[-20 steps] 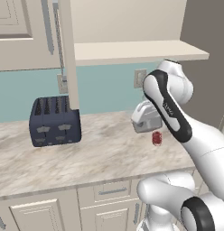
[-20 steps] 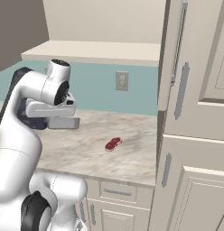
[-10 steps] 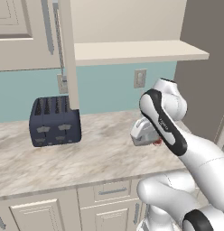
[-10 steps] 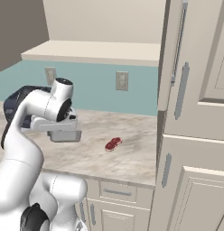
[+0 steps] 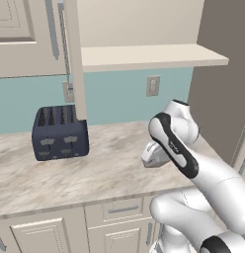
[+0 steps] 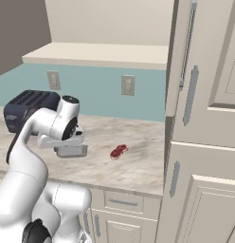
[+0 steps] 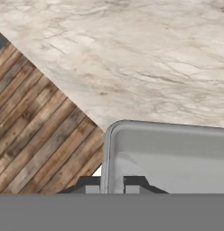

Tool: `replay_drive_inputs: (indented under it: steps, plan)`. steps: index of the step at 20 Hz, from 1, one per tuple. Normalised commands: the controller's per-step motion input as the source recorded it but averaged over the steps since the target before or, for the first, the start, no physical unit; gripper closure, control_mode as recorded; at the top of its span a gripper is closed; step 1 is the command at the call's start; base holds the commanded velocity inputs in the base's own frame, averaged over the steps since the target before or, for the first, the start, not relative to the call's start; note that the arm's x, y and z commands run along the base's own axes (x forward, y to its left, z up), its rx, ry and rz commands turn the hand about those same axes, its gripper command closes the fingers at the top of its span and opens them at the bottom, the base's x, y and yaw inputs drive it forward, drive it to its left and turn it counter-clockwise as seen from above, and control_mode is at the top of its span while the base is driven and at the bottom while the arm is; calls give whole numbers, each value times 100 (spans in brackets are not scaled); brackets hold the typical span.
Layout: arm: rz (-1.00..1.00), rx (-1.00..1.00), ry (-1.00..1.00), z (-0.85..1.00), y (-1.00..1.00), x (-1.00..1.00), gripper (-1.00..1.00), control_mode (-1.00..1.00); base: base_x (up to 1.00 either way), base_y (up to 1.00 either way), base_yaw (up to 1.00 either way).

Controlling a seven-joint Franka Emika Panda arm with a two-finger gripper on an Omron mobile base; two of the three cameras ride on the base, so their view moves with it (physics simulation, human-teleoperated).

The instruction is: Retrieve the tupperware from the cabinet, then place the raw meat into the tupperware to avoid contamination.

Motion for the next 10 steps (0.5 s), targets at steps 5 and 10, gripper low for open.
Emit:
replay_drive_inputs:
  steps: [5,10]
  plan:
    - [0,0,-6,-26,-4,24,100,-100,0,0,0]
    - [0,0,-7,-22,-5,29,100,-100,0,0,0]
